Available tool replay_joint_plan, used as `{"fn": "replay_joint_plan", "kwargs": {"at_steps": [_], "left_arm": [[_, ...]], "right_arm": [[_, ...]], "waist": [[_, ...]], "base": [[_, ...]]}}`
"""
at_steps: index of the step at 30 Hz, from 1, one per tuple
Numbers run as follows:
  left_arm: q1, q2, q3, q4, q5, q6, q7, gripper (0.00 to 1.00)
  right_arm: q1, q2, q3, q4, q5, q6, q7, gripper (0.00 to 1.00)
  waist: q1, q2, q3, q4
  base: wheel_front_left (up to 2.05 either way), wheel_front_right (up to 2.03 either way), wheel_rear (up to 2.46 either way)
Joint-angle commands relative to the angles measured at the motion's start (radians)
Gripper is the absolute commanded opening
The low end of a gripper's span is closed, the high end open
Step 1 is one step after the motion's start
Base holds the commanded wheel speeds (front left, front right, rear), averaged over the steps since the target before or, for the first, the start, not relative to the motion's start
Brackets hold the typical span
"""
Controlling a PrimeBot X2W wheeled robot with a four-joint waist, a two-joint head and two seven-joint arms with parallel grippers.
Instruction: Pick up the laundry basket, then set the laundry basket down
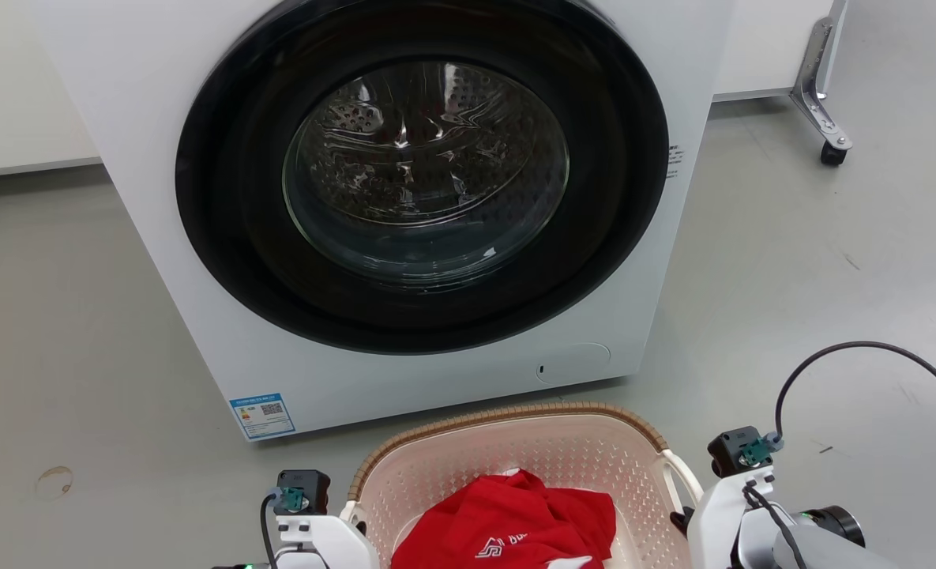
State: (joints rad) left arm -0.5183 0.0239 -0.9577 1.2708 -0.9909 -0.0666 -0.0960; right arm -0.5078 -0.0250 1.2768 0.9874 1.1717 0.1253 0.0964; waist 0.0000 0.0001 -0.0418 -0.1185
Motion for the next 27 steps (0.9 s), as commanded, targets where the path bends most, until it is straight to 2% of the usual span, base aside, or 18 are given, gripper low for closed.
{"fn": "replay_joint_plan", "kwargs": {"at_steps": [1, 27], "left_arm": [[-0.019, 0.026, 0.01, -0.007, 0.0, -0.023, -0.009, 0.0], [-0.027, 0.026, -0.019, 0.004, -0.026, -0.014, -0.012, 0.0]], "right_arm": [[-0.019, -0.025, -0.002, -0.007, 0.005, 0.005, -0.006, 0.0], [-0.023, -0.025, 0.003, -0.012, 0.003, 0.005, -0.015, 0.0]], "waist": [[0.0, -0.0001, 0.0, 0.0], [0.0, -0.0001, 0.016, -0.005]], "base": [[0.0, 0.0, 0.0], [0.0, 0.0, 0.0]]}}
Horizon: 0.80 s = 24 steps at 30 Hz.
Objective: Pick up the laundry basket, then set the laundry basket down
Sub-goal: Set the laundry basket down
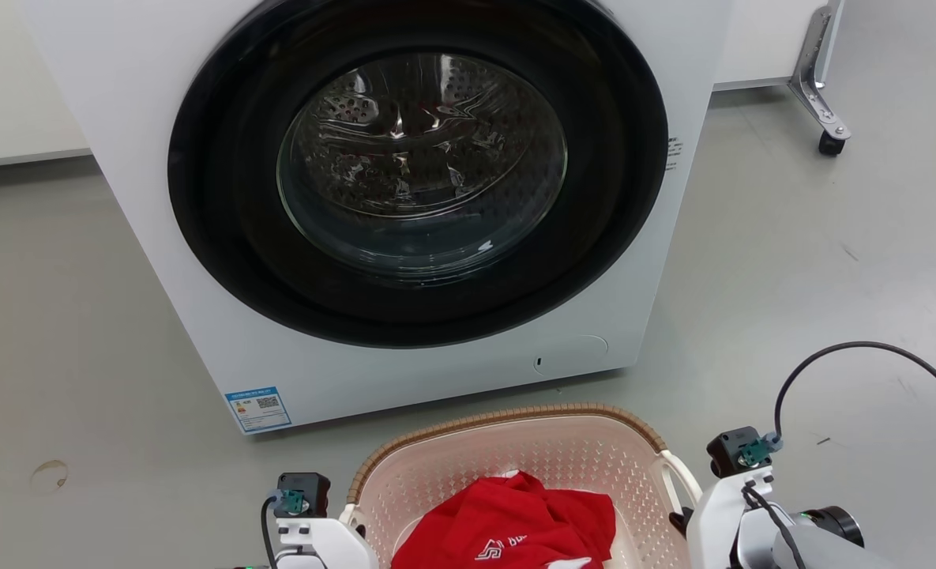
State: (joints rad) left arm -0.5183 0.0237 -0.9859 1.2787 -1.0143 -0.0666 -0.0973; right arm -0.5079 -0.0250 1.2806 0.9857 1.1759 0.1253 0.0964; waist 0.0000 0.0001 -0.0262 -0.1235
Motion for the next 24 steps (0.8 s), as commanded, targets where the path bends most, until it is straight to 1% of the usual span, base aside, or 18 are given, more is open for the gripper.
{"fn": "replay_joint_plan", "kwargs": {"at_steps": [1, 8, 13, 16, 17, 24], "left_arm": [[-0.028, 0.027, 0.008, -0.004, -0.004, -0.013, -0.01, 0.0], [-0.036, 0.027, -0.001, -0.003, -0.007, -0.004, -0.015, 0.0], [-0.058, 0.027, -0.009, -0.007, -0.003, 0.018, -0.05, 0.0], [-0.077, 0.027, -0.015, -0.015, 0.002, 0.036, -0.07, 0.0], [-0.077, 0.027, -0.015, -0.015, 0.002, 0.036, -0.07, 0.0], [-0.154, 0.027, -0.027, -0.038, 0.021, 0.106, -0.129, 0.0]], "right_arm": [[-0.023, -0.025, -0.001, -0.011, -0.001, 0.005, -0.016, 0.0], [-0.03, -0.025, -0.001, -0.015, -0.003, 0.005, -0.026, 0.0], [-0.052, -0.025, -0.001, -0.001, -0.019, 0.005, -0.095, 0.0], [-0.066, -0.025, -0.001, 0.006, -0.031, 0.005, -0.131, 0.0], [-0.066, -0.025, -0.001, 0.006, -0.031, 0.005, -0.131, 0.0], [-0.118, -0.033, -0.001, 0.029, -0.056, 0.005, -0.245, 0.0]], "waist": [[0.0, -0.0001, 0.003, 0.0], [0.0, -0.0001, 0.022, 0.002], [0.0, -0.0001, 0.066, 0.004], [0.0, -0.0001, 0.114, 0.008], [0.0, -0.0001, 0.114, 0.008], [0.0, -0.0001, 0.25, 0.015]], "base": [[0.0, 0.0, 0.0], [0.0, 0.0, 0.0], [0.0, 0.0, 0.0], [0.0, 0.0, 0.0], [0.0, 0.0, 0.0], [0.0, 0.0, 0.0]]}}
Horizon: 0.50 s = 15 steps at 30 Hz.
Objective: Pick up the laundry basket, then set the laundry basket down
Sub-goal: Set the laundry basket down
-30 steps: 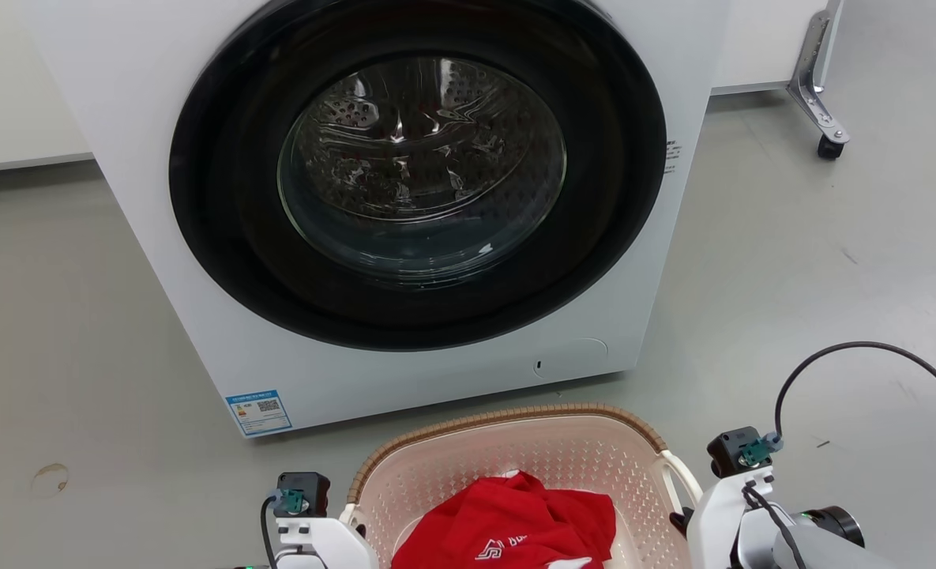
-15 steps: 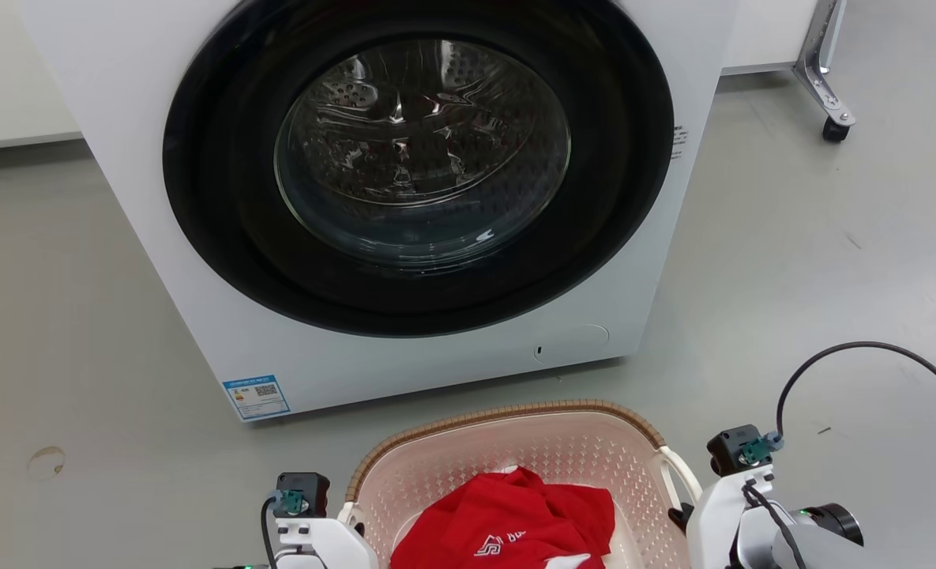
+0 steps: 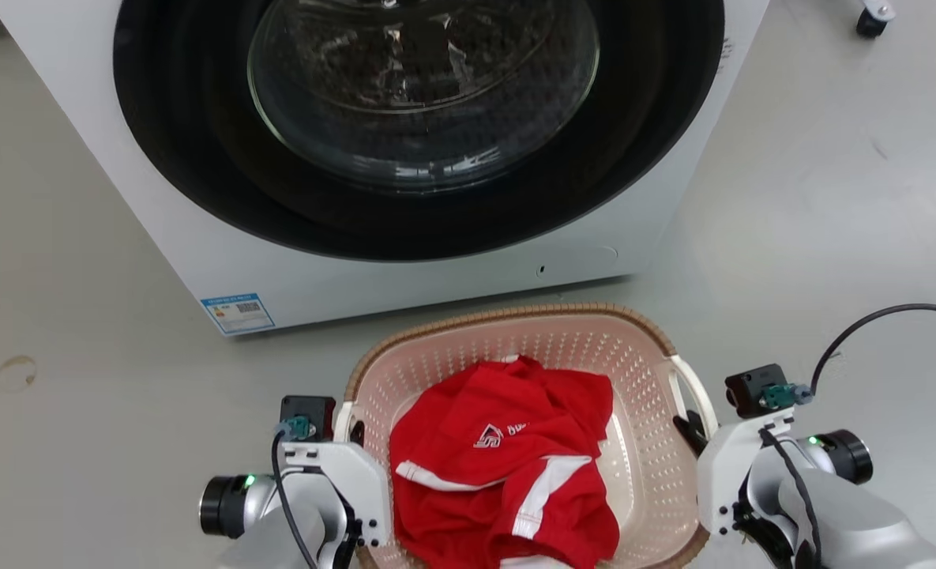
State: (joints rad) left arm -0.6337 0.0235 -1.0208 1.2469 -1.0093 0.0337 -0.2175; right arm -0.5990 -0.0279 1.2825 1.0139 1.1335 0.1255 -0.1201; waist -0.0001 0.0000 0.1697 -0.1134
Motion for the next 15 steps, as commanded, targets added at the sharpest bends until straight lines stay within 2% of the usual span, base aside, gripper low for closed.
{"fn": "replay_joint_plan", "kwargs": {"at_steps": [1, 9, 15], "left_arm": [[-0.049, 0.027, 0.005, -0.012, 0.02, 0.013, -0.014, 0.0], [-0.141, 0.027, -0.01, -0.058, 0.043, 0.077, -0.038, 0.0], [-0.216, 0.027, 0.002, -0.12, 0.08, 0.132, -0.044, 0.0]], "right_arm": [[-0.033, -0.034, -0.002, 0.002, -0.015, 0.005, -0.042, 0.0], [-0.103, -0.075, -0.004, -0.005, -0.024, 0.005, -0.121, 0.0], [-0.152, -0.113, -0.019, -0.028, -0.034, 0.005, -0.14, 0.0]], "waist": [[0.0001, 0.0, 0.075, 0.006], [0.0001, 0.0, 0.243, 0.024], [0.0001, 0.0, 0.369, 0.047]], "base": [[0.0, 0.0, 0.0], [0.0, 0.0, 0.0], [0.0, 0.0, 0.0]]}}
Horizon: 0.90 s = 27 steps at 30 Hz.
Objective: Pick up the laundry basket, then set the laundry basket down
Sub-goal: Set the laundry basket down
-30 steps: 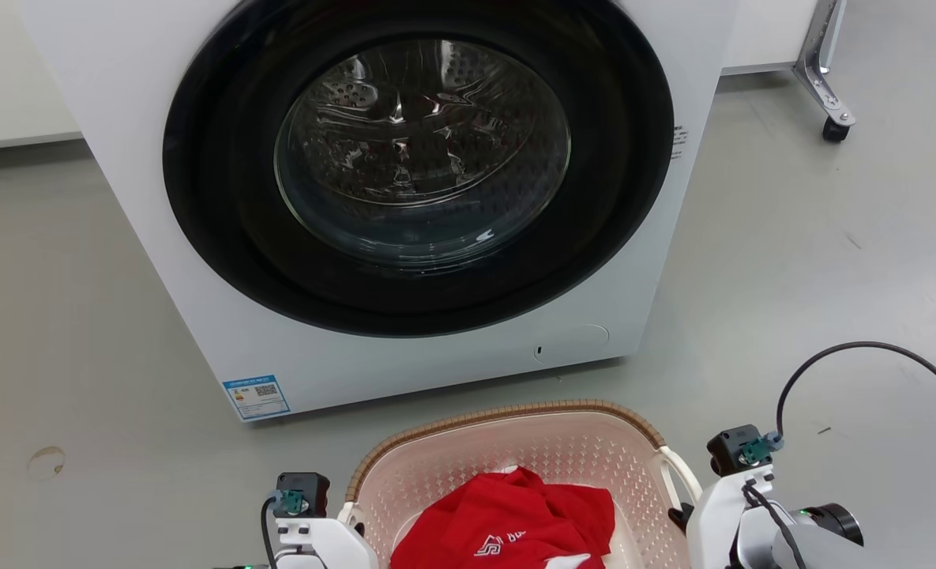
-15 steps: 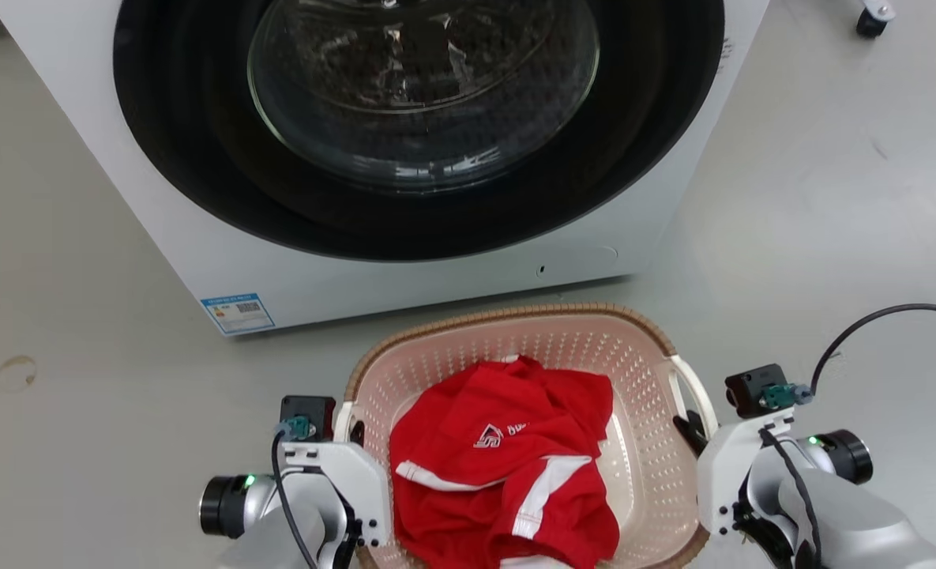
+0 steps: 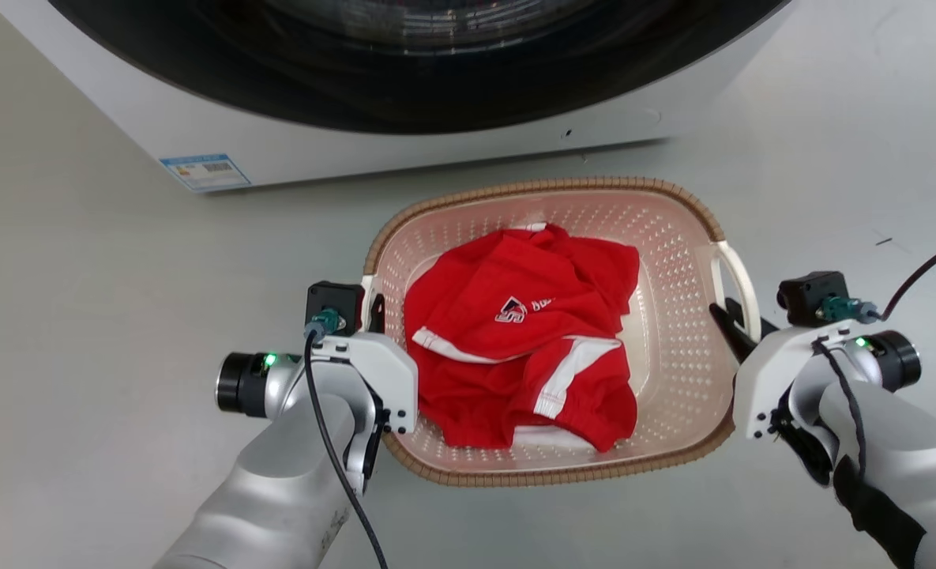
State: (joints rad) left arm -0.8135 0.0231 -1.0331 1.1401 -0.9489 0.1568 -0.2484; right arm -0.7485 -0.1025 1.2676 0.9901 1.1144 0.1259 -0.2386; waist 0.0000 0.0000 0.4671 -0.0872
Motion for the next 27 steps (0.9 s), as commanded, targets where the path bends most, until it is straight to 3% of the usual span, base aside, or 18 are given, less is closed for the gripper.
{"fn": "replay_joint_plan", "kwargs": {"at_steps": [1, 15, 27], "left_arm": [[-0.046, 0.027, 0.019, -0.026, 0.031, 0.018, -0.013, 0.0], [-0.123, 0.027, 0.126, -0.153, 0.199, 0.096, -0.013, 0.0], [-0.146, 0.027, 0.251, -0.238, 0.352, 0.11, -0.013, 0.0]], "right_arm": [[-0.013, -0.046, -0.013, -0.01, -0.02, 0.005, -0.022, 0.0], [-0.039, -0.125, -0.269, -0.142, -0.241, 0.005, -0.023, 0.0], [-0.009, -0.133, -0.453, -0.227, -0.398, 0.005, -0.023, 0.0]], "waist": [[0.0, 0.0, 0.092, 0.025], [0.0, 0.0, 0.303, 0.065], [0.0, 0.0, 0.393, 0.072]], "base": [[0.0, 0.0, 0.0], [0.0, 0.0, 0.0], [0.0, 0.0, 0.0]]}}
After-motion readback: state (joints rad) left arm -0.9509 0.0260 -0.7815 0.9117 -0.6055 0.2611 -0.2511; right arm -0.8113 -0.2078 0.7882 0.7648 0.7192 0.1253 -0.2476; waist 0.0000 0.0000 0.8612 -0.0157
